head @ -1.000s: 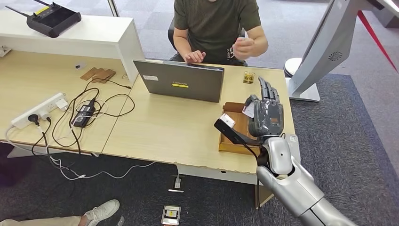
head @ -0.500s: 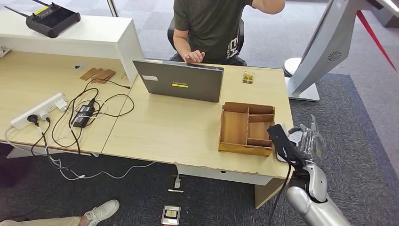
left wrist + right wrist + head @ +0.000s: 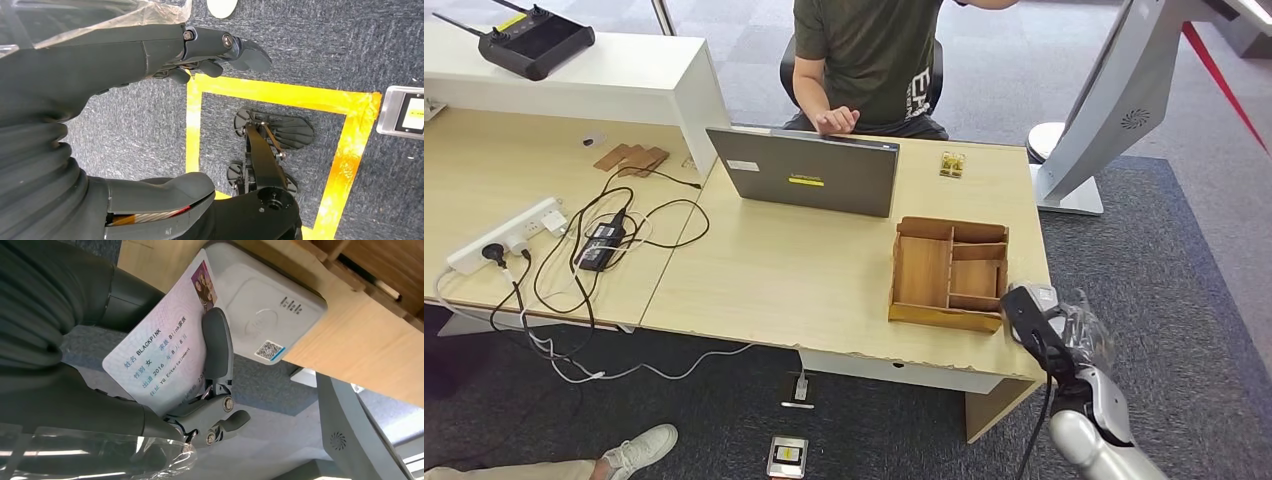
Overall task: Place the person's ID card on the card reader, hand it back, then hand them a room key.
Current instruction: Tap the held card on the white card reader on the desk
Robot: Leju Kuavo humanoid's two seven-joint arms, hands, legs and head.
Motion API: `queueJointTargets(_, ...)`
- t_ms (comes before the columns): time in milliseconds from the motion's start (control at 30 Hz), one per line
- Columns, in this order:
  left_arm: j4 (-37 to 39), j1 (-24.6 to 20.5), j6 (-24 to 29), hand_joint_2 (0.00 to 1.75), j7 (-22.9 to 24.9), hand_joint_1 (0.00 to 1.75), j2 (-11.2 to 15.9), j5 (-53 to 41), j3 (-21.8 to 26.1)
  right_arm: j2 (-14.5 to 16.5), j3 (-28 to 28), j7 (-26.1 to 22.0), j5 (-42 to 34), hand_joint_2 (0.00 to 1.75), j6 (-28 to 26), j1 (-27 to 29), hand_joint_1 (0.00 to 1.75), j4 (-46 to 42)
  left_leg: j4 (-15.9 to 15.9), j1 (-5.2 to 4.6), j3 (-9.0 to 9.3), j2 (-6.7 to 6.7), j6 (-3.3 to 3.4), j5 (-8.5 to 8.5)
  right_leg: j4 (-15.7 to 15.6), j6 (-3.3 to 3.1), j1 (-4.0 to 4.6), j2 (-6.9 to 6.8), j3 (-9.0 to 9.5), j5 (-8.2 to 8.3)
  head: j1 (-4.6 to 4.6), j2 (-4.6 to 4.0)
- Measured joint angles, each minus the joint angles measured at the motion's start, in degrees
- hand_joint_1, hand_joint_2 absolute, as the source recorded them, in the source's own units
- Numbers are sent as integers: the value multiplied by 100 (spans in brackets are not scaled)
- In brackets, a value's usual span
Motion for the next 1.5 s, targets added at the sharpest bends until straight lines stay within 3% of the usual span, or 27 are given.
queueJointTargets(433,0,-13,-41,175,60,0,14,-15,-8,-24,175,250,226,175,385,-4,175,80,0,0,1,0,0,0,0,0,0,0,1,0,1,0)
queueJointTargets(933,0,-19,-43,175,77,0,28,-12,-74,-42,141,277,588,175,475,89,175,49,0,0,2,1,0,0,0,0,0,0,1,0,1,0)
queueJointTargets(1133,0,-19,-40,175,74,0,33,8,-111,-97,50,279,604,175,279,164,175,-252,0,0,2,1,0,0,1,0,0,0,1,0,1,0)
queueJointTargets(1300,0,-14,-38,175,25,0,33,55,-145,-128,9,279,1032,175,-22,129,175,-729,0,0,2,1,0,0,1,0,0,0,2,1,1,0)
queueJointTargets(1500,-5,-17,-20,175,-6,0,29,57,-182,-81,22,277,1469,175,19,-21,175,-1310,0,0,2,1,0,1,2,0,1,0,4,1,1,0)
